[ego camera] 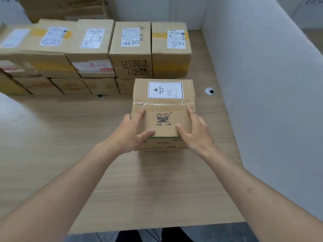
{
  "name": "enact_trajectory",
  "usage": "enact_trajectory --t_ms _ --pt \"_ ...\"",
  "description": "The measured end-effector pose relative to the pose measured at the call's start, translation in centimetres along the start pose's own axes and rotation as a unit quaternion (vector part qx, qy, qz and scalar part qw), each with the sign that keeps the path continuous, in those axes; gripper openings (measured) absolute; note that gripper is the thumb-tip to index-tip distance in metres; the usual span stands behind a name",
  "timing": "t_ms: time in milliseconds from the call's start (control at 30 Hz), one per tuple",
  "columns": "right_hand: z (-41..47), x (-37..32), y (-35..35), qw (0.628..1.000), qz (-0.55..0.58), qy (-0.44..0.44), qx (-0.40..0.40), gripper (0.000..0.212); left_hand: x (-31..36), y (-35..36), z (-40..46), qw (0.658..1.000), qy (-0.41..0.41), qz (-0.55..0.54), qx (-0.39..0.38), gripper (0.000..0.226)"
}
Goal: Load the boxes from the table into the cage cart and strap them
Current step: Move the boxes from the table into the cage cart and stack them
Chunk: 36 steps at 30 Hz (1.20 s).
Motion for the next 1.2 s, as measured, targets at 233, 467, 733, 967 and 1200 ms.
enact_trajectory --t_ms 233,467,733,967,1200 --pt "-2.4 -3.6 -2.7 0.998 -0.007 -0.058 0.006 0.082 2.1 -3.0 -4.3 0.998 0.009 -0.003 0.055 0.093" --pt "-4.7 -8.4 -5.4 0.991 -0.003 -0.131 0.013 0.081 4.0 -6.5 -9.2 0.992 0.006 -0.003 0.126 0.096" --pt "-6.6 -14.5 -4.2 0.980 -0.014 -0.199 -0.024 0.085 2.5 -10.3 -15.1 0.976 -0.012 -0.020 0.216 0.103" --pt "-9.0 -19.9 1.4 0.965 -0.020 -0.250 -0.076 0.086 -3.0 -13.0 -21.0 0.965 -0.068 -0.025 0.252 0.108" --pt "-13.3 -25.7 8.9 0.950 -0.039 -0.286 -0.118 0.084 -10.1 -15.4 -28.4 0.953 -0.114 -0.032 0.277 0.107"
Point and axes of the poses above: each hand's wrist, its own z-axis towards the middle knuckle, its own y-axis out of the palm, x = y × z, the point moved 4 cm from there along z, towards the middle knuckle, and after that the axes turned 3 degrees about y, right-handed, at the moved point
